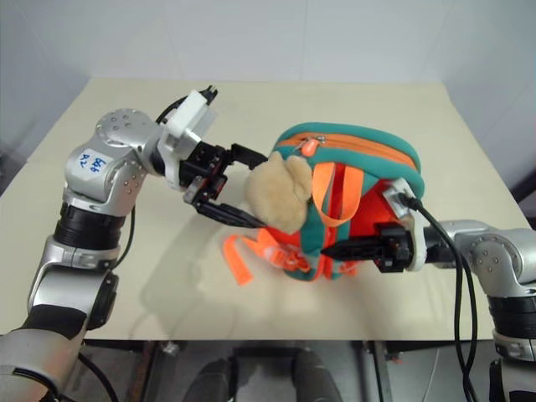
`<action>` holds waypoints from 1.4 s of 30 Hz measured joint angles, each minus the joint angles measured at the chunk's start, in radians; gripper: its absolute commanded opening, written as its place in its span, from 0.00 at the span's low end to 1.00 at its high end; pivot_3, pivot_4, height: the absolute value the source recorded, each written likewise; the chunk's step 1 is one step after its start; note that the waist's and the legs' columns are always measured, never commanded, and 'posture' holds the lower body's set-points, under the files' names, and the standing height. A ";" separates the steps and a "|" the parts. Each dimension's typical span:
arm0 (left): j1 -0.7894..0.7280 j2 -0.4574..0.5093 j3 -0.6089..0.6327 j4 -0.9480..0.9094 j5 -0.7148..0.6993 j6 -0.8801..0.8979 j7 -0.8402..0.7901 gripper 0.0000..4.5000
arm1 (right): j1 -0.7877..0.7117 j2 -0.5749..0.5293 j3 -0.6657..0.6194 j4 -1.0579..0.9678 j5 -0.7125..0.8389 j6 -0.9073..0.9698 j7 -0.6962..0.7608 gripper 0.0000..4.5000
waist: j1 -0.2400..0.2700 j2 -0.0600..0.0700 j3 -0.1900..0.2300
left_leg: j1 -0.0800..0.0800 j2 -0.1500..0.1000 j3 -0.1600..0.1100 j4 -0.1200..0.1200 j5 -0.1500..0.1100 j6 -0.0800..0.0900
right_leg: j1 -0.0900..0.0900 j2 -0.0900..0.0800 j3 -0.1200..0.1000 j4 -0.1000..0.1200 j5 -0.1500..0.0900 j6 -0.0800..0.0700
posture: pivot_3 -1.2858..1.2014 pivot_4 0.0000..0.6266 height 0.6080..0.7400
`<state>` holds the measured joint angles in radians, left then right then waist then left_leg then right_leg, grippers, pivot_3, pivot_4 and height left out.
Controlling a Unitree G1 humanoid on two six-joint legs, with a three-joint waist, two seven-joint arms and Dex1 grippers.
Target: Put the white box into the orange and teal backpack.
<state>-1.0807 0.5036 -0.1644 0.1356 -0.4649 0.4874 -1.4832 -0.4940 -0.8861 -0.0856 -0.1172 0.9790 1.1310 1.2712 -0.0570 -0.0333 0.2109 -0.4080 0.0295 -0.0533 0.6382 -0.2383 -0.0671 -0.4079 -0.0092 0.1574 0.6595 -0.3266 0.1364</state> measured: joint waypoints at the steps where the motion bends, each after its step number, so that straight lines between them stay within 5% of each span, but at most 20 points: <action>1: 0.000 -0.008 0.004 0.003 -0.001 -0.003 0.007 0.75 | 0.001 0.000 0.000 0.000 -0.002 -0.001 0.000 0.00 | 0.000 0.000 0.000 | 0.000 0.000 0.000 0.000 0.000 0.000 | 0.000 0.000 0.000 0.000 0.000 0.000 | 0.52 0.24 1.00; 9: -0.010 0.006 0.027 0.046 -0.004 -0.012 0.004 0.28 | 0.002 0.001 0.000 0.000 -0.002 -0.014 -0.004 0.00 | -0.002 0.000 0.000 | 0.000 0.000 0.000 0.000 0.000 0.000 | 0.000 0.000 0.000 0.000 0.000 0.000 | 0.52 0.24 1.00; 13: -0.050 0.069 0.053 0.102 -0.002 -0.035 -0.016 0.15 | 0.003 0.001 0.000 -0.001 -0.002 -0.016 -0.008 0.00 | -0.003 0.000 0.000 | 0.000 0.000 0.000 0.000 0.000 0.000 | 0.000 0.000 0.000 0.000 0.000 0.000 | 0.52 0.24 1.00; 24: -0.163 0.166 0.055 0.531 0.105 -0.147 -0.016 0.15 | 0.015 0.012 -0.010 -0.026 0.016 -0.017 -0.030 0.00 | -0.006 0.000 0.000 | 0.001 0.000 0.001 -0.001 0.000 0.000 | 0.000 0.000 0.000 -0.001 0.000 0.000 | 0.52 0.24 1.00; 31: -0.157 0.118 0.043 0.845 0.214 -0.267 -0.001 0.15 | 0.032 0.019 -0.022 -0.040 0.033 -0.012 -0.061 0.00 | -0.005 0.000 0.000 | -0.001 0.000 0.001 -0.003 0.000 0.000 | -0.002 0.000 0.000 -0.001 0.000 -0.001 | 0.52 0.24 1.00; 42: 0.019 -0.019 0.011 0.915 0.318 -0.401 0.042 0.15 | 0.050 0.050 -0.041 -0.075 0.073 0.007 -0.133 0.00 | 0.003 -0.001 0.000 | 0.000 0.000 0.000 -0.002 0.000 0.000 | 0.000 0.000 0.000 0.000 0.000 -0.001 | 0.52 0.24 1.00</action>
<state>-1.0618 0.4847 -0.1531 1.0504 -0.1474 0.0865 -1.4412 -0.4438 -0.8361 -0.1268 -0.1923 1.0521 1.1383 1.1384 -0.0537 -0.0338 0.2105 -0.4075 0.0294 -0.0536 0.6359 -0.2383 -0.0670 -0.4080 -0.0095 0.1573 0.6591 -0.3269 0.1358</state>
